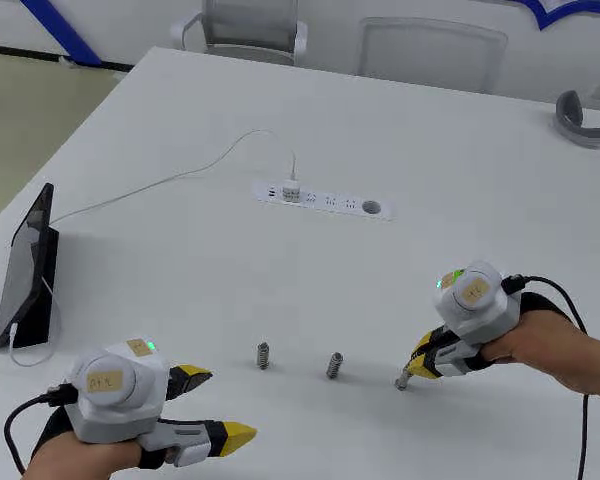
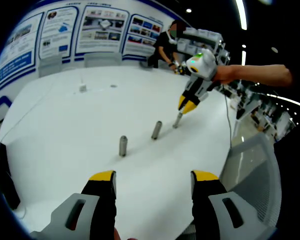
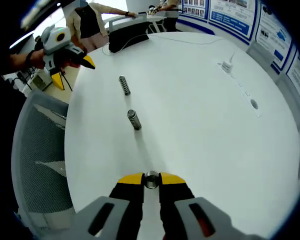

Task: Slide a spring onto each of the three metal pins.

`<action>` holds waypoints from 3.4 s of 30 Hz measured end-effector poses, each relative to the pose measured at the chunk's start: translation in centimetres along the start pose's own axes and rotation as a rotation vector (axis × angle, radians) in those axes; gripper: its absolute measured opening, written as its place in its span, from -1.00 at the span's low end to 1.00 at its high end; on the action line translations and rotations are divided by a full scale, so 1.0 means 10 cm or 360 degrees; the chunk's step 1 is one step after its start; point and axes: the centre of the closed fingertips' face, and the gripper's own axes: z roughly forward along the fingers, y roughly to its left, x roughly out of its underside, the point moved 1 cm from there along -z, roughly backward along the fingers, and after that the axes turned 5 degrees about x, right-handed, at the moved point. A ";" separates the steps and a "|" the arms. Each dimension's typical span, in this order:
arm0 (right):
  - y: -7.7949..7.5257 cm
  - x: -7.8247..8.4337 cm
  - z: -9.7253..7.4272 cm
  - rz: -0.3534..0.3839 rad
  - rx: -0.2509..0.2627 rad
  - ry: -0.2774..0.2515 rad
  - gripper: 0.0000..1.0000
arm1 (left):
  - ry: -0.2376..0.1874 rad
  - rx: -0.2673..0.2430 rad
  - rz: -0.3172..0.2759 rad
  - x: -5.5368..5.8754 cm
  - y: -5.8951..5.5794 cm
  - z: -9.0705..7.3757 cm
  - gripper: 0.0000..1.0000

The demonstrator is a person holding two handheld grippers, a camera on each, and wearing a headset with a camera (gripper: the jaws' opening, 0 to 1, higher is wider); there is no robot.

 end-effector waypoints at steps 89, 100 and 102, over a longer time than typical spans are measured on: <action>0.25 0.21 -0.01 0.0910 0.0189 -0.0592 0.19 | -0.0018 -0.0031 -0.0021 -0.04 -0.01 0.03 0.25; 0.39 0.18 -0.08 0.0934 0.0237 -0.0664 0.43 | -0.0019 -0.0042 -0.0026 -0.05 0.01 0.06 0.30; 0.44 0.18 -0.09 0.0928 0.0245 -0.0667 0.48 | -0.0012 -0.0044 -0.0027 -0.05 0.02 0.06 0.33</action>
